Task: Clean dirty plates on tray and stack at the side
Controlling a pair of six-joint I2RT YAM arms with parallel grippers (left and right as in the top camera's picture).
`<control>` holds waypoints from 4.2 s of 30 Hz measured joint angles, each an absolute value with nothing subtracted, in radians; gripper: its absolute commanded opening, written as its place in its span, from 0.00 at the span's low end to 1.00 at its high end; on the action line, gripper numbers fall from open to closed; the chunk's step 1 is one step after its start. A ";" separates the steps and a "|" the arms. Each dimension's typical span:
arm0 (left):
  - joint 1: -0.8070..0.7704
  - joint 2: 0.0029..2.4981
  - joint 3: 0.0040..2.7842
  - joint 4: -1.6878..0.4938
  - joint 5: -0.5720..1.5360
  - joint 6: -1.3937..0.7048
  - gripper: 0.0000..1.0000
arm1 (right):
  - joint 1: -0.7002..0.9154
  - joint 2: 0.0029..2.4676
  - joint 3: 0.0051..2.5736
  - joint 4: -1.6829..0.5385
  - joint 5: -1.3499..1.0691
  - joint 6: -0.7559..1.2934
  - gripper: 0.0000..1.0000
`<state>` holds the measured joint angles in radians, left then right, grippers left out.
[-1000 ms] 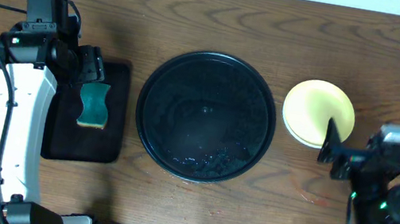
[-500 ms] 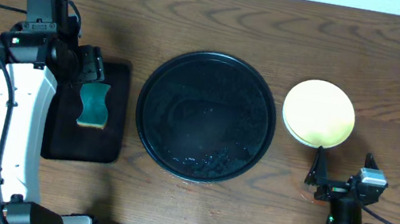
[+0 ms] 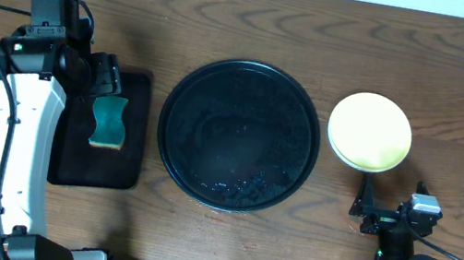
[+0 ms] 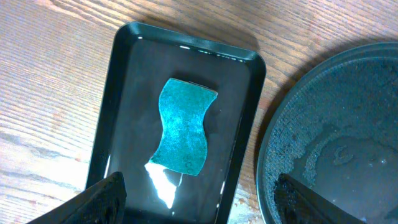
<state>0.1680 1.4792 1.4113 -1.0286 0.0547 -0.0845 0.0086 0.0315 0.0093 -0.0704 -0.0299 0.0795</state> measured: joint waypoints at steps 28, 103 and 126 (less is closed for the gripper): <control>0.168 1.472 1.410 -1.025 0.049 -0.084 0.77 | 0.009 0.031 0.009 -0.070 -0.030 0.080 0.99; 0.010 0.020 0.020 -0.032 0.049 0.132 0.77 | 0.004 0.031 0.008 -0.070 -0.030 0.080 0.99; 0.010 0.020 0.020 -0.032 0.049 0.132 0.77 | 0.004 0.031 0.008 -0.070 -0.030 0.080 0.99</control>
<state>0.0101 0.0200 0.0204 -0.0322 0.0490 0.1318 0.0036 0.0315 0.0082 -0.0696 -0.0299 0.0795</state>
